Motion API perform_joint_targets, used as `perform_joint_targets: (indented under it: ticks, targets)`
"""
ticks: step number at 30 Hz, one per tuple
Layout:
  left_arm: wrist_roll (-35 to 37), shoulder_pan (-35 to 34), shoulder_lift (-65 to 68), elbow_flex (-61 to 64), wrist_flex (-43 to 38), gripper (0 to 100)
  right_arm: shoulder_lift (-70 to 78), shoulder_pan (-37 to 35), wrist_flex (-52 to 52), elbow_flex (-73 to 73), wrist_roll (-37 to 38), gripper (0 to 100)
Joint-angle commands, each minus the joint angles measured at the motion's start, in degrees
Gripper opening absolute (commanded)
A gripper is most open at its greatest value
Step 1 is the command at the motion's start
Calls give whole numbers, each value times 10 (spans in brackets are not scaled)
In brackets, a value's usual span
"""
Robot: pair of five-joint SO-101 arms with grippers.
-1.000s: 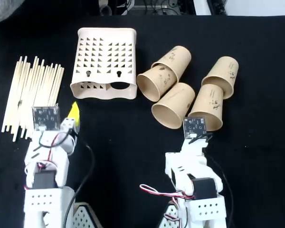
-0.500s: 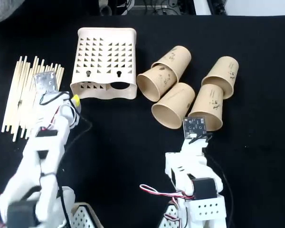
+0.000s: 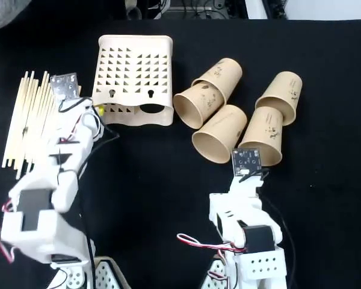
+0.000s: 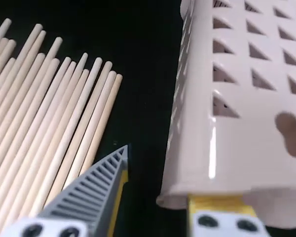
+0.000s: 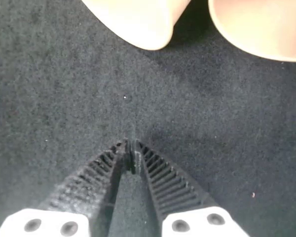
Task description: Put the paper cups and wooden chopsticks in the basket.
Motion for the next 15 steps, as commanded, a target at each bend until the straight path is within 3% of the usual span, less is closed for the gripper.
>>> perform_joint_targets:
  ticks: [1,11,15]
  targets:
    - [1,4,31,-68,-11,180,-51,3,4,-4,-2,13]
    - [2,4,98,-155,-11,175,-51,3,4,-4,-2,13]
    - [-1,4,98,-159,-12,59,-51,3,4,-4,-2,13]
